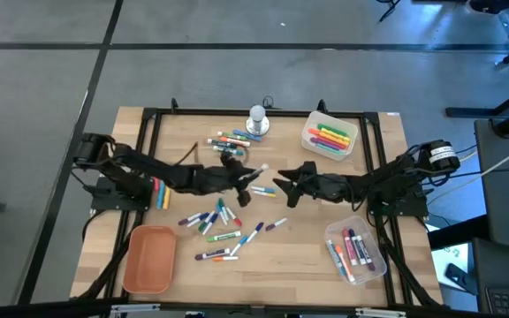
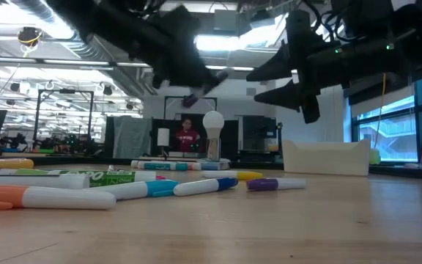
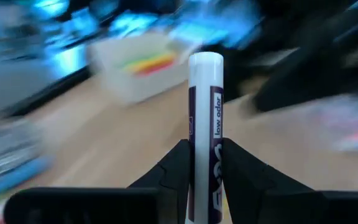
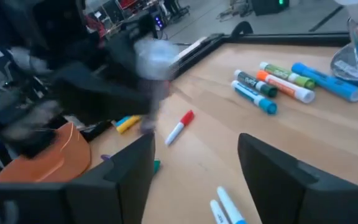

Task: Pick & Place Markers
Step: Put the medium violet marker pen into the transparent bin

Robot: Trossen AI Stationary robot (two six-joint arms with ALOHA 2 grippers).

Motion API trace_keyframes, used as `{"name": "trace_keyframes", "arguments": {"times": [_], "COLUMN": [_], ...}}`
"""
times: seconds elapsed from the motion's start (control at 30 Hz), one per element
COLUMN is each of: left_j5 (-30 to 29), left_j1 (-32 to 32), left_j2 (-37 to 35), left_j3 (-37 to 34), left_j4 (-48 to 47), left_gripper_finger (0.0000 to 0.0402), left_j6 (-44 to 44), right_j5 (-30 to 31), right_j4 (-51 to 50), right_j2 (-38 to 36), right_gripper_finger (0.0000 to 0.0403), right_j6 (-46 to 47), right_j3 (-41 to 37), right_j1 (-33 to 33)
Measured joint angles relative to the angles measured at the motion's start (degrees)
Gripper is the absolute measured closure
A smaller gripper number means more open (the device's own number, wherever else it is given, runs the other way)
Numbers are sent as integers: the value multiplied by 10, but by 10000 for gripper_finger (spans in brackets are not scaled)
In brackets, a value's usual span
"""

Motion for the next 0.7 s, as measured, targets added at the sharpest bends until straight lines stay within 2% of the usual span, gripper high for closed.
{"name": "trace_keyframes", "arguments": {"times": [0.07, 0.13, 0.3, 0.53, 0.7], "left_j5": [59, 95, 108, 148, 151], "left_j1": [6, 13, 18, 17, 11], "left_j2": [4, 10, 12, 12, 12], "left_j3": [-31, -47, -49, -49, -49], "left_j4": [103, 153, 159, 162, 164], "left_gripper_finger": [333, 333, 333, 332, 332], "left_j6": [-10, -23, -26, 2, 12], "right_j5": [0, -14, -61, -62, -73], "right_j4": [0, 6, 14, 15, 8], "right_j2": [1, 3, 3, 3, 3], "right_gripper_finger": [170, 170, 176, 189, 209], "right_j6": [-14, -31, -75, -126, -133], "right_j3": [4, 12, 46, 83, 87], "right_j1": [0, 0, 5, 10, 10]}}
